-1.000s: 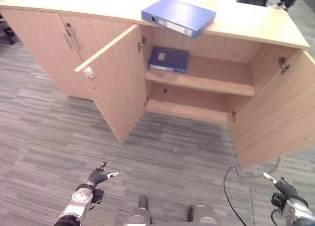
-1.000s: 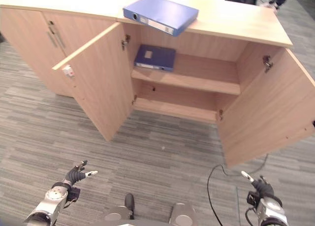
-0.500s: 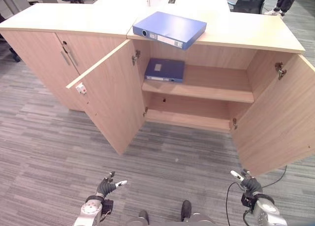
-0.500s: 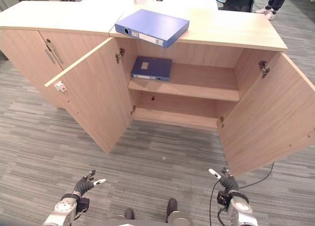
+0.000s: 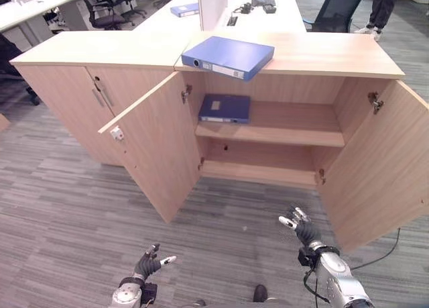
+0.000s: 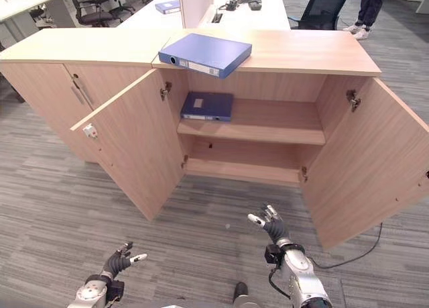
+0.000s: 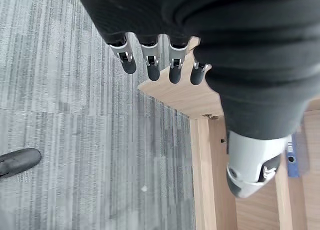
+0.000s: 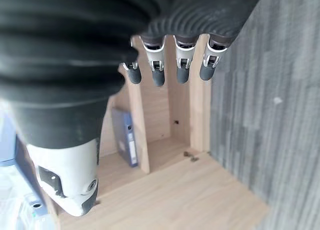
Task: Put the empty folder in the office cabinet
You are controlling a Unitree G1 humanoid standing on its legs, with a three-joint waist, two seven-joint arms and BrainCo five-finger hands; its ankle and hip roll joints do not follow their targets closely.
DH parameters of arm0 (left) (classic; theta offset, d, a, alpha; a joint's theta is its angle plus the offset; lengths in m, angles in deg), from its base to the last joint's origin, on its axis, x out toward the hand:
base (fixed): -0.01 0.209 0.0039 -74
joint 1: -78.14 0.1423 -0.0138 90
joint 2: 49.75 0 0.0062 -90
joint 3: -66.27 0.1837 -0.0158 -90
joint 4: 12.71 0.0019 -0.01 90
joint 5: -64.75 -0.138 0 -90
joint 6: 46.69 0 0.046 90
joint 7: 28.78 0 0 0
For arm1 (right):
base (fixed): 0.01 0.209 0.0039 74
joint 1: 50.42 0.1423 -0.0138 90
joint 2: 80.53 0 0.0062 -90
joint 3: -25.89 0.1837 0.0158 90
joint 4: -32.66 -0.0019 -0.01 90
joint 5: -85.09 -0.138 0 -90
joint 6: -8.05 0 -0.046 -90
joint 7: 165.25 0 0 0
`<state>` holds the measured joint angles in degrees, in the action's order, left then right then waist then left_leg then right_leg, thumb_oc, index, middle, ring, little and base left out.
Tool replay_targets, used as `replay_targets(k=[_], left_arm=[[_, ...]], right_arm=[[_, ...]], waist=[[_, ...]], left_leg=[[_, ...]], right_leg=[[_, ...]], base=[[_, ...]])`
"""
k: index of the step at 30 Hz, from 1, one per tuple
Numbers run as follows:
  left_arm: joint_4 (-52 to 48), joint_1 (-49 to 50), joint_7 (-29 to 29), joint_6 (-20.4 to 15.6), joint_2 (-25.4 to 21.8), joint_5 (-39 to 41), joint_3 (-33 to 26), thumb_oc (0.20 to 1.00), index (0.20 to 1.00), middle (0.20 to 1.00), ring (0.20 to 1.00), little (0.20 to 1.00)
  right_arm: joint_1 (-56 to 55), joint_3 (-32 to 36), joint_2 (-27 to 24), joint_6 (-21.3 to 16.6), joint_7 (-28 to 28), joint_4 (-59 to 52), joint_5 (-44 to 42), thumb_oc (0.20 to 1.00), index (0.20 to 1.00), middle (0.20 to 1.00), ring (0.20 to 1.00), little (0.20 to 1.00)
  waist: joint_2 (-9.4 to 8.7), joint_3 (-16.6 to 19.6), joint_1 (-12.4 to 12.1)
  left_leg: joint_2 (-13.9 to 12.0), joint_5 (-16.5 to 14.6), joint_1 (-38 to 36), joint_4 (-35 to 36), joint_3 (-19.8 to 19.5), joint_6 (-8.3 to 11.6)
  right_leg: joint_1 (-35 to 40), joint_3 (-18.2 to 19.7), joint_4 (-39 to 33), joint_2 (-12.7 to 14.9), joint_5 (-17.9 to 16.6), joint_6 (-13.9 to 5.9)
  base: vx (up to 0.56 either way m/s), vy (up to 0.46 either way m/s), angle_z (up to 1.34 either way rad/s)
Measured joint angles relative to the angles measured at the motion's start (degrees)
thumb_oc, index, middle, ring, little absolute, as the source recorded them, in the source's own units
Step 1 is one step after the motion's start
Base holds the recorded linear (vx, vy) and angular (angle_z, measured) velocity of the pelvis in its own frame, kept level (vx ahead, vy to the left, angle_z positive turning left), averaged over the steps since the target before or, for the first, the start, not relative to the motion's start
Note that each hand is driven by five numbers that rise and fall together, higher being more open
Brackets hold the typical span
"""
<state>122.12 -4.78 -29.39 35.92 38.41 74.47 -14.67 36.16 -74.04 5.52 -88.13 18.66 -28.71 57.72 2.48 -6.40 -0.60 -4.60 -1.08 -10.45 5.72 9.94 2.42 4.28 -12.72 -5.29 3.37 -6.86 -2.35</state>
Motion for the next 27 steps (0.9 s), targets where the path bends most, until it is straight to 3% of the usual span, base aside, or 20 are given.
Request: replay_targets(k=[9,14,16,17,18,19,20,21,22,23,25,26,27], left_arm=[[0.0,-0.2,0.0,0.0,0.1,0.0,0.1,1.000,1.000,1.000,1.000,1.000],[0.5,-0.6,0.0,0.2,0.1,0.0,0.4,1.000,1.000,1.000,1.000,1.000],[2.8,-3.4,0.1,0.3,-0.1,0.0,0.3,1.000,1.000,1.000,1.000,1.000],[3.2,-4.3,0.2,0.2,-0.3,0.0,0.3,1.000,1.000,1.000,1.000,1.000],[4.6,-4.3,0.2,0.2,-0.1,0.0,0.4,1.000,1.000,1.000,1.000,1.000],[6.0,-4.3,0.2,0.6,0.7,0.0,0.4,1.000,1.000,1.000,1.000,1.000],[6.4,-4.2,0.3,0.6,1.0,0.0,0.5,1.000,1.000,1.000,1.000,1.000],[6.2,-4.7,0.2,0.4,0.1,0.0,0.5,1.000,1.000,1.000,1.000,1.000],[7.1,-5.9,0.7,0.6,1.0,0.0,0.6,1.000,1.000,1.000,1.000,1.000],[6.9,-5.3,0.6,0.5,1.2,0.0,1.0,1.000,1.000,1.000,1.000,1.000],[10.6,-6.1,1.2,0.6,2.2,-0.1,2.1,1.000,1.000,1.000,1.000,1.000],[12.3,-6.5,1.4,0.7,2.8,-0.1,2.1,1.000,1.000,1.000,1.000,1.000],[12.6,-6.5,1.6,0.5,3.2,-0.1,1.6,1.000,1.000,1.000,1.000,1.000]], right_arm=[[0.2,-0.7,0.0,0.0,-0.1,0.6,1.7,1.000,1.000,1.000,1.000,1.000],[-0.9,-1.3,0.0,0.0,0.3,0.7,1.7,1.000,1.000,1.000,1.000,1.000],[-1.1,-1.1,0.0,-0.1,0.4,1.6,1.8,1.000,1.000,1.000,1.000,1.000],[-1.2,-1.2,0.0,0.1,0.4,1.7,2.1,1.000,1.000,1.000,1.000,1.000],[-1.0,-1.2,0.0,0.1,0.4,1.8,2.1,1.000,1.000,1.000,1.000,1.000],[-0.7,-1.2,-0.3,0.1,0.3,2.0,2.1,1.000,1.000,1.000,1.000,1.000],[-0.7,-1.0,-0.8,0.1,0.3,2.1,2.2,1.000,1.000,1.000,1.000,1.000],[-1.4,-1.0,-0.6,0.2,0.3,2.7,2.2,1.000,1.000,1.000,1.000,1.000],[-1.1,-0.6,-0.8,0.6,0.0,5.0,2.3,1.000,1.000,1.000,1.000,1.000],[-1.1,-0.4,-0.8,0.7,-0.2,5.4,2.4,1.000,1.000,1.000,1.000,1.000],[0.1,0.6,-0.7,0.3,-0.4,7.3,3.9,1.000,1.000,1.000,1.000,1.000],[0.5,0.7,-0.6,0.3,-0.5,8.7,3.9,1.000,1.000,1.000,1.000,1.000],[0.7,0.9,-0.8,0.4,-0.6,9.5,3.9,1.000,1.000,1.000,1.000,1.000]], waist=[[0.02,0.1,0.0],[0.08,-1.4,0.0],[-1.79,-3.9,0.2],[-3.25,-4.7,-0.3],[-3.37,-4.9,-0.5],[-1.49,-5.3,-0.7],[0.25,-5.6,-0.6],[-2.16,-6.0,-0.1],[-0.91,-6.7,-0.2],[-1.63,-6.0,-1.4],[-2.00,-7.0,-2.5],[-1.17,-7.4,-2.8],[1.52,-8.4,-4.3]], left_leg=[[-0.6,0.4,-0.2,-0.5,-0.7,0.55],[-1.8,-1.7,2.1,-7.1,-1.8,2.01],[-0.9,-1.3,9.1,-20.3,-4.2,4.55],[-0.4,0.8,12.5,-25.2,-4.8,7.46],[-0.2,2.7,14.1,-27.0,-4.9,8.04],[-1.8,3.4,15.0,-26.2,-4.9,6.74],[-3.1,1.1,15.0,-26.3,-6.0,6.57],[-1.6,-1.9,15.6,-27.6,-5.9,6.95],[-1.6,-3.7,15.2,-25.1,-7.4,6.13],[-0.2,-3.5,15.2,-20.7,-7.6,5.62],[3.6,-0.8,16.3,-5.6,-10.7,6.15],[3.8,0.3,16.5,-1.2,-11.4,6.26],[0.4,0.8,17.4,0.0,-12.6,7.61]], right_leg=[[0.6,-0.6,0.0,-0.6,0.2,0.26],[1.6,-0.6,0.1,-1.5,1.0,1.48],[1.5,-0.3,0.0,-0.2,2.0,2.53],[0.8,0.0,0.0,1.1,2.2,2.61],[0.0,0.8,-0.1,1.2,3.4,1.63],[-0.5,0.5,2.4,-0.5,4.8,0.53],[-3.8,0.8,13.5,-1.2,9.0,3.60],[-4.2,2.5,20.0,0.6,16.7,4.40],[-4.6,2.6,20.4,0.0,16.9,4.67],[-5.5,3.7,20.2,0.5,16.5,4.80],[-5.6,7.9,12.8,0.9,14.9,5.26],[-3.8,9.3,8.6,0.1,14.9,4.93],[-4.2,9.5,11.6,-2.6,15.4,7.02]], base=[[0.01,-0.092,0.04],[-0.01,-0.081,0.11],[0.01,-0.083,0.29],[0.07,-0.049,-0.05],[0.09,-0.005,-0.29],[0.16,-0.012,-0.35],[0.19,0.013,0.10],[0.22,0.032,0.41],[0.24,0.044,0.36],[0.32,0.020,-0.02],[0.26,-0.009,-0.21],[0.32,0.003,-0.12],[0.32,0.005,-0.06]])
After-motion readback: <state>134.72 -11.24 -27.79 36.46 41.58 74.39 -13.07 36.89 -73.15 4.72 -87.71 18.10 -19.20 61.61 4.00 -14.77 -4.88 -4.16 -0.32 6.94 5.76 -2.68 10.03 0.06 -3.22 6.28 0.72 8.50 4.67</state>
